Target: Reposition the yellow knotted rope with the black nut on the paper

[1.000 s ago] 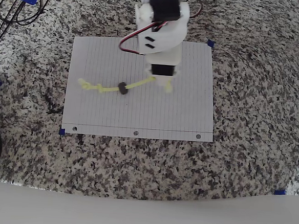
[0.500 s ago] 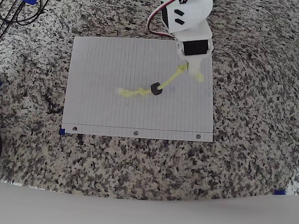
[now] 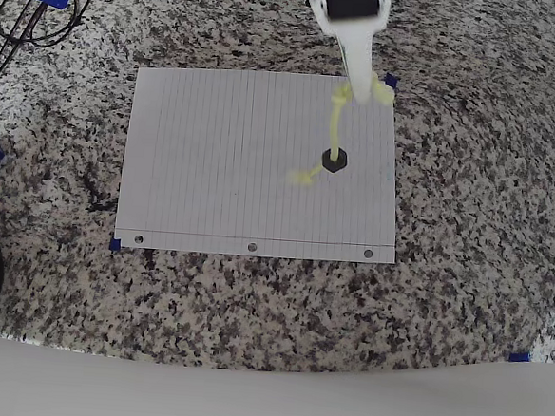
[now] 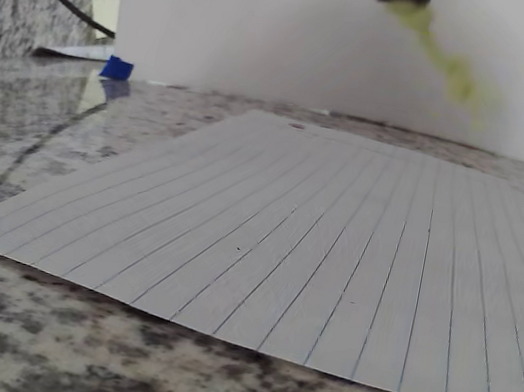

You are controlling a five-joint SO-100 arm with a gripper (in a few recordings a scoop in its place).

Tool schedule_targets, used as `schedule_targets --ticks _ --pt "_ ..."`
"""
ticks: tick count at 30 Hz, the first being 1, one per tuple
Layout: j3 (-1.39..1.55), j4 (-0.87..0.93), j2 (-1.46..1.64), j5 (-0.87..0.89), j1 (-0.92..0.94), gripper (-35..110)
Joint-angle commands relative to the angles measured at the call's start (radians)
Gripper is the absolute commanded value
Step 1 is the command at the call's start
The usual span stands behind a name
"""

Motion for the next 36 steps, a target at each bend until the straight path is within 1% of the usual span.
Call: schedule_targets --ticks 1,3,5,8,10,13,18,20,22,24,29,31,33,36 --pt "-0.006 0.029 0.048 0.009 0.015 0" --pt "0.005 0.048 0.026 0.02 0.08 0" --pt "0.006 0.041 -0.008 0.02 0.187 0" --pt "0.006 -0.046 -0.049 0.02 0.371 0" --pt "0.006 -0.087 -0.057 0.02 0.417 0" --pt "0.018 -0.061 -0.048 0.038 0.356 0" --pt "0.097 0.011 0.008 0.041 0.117 0" --pt "0.097 0.021 0.021 0.034 0.054 0" --pt "0.097 0.006 0.025 0.032 0.054 0" --pt "0.097 0.003 0.025 0.041 0.101 0" --pt "0.127 -0.071 0.029 0.086 0.339 0" --pt "0.138 -0.089 0.029 0.087 0.383 0" --pt "0.143 -0.08 0.04 0.095 0.373 0" --pt "0.153 -0.043 0.066 0.095 0.262 0"
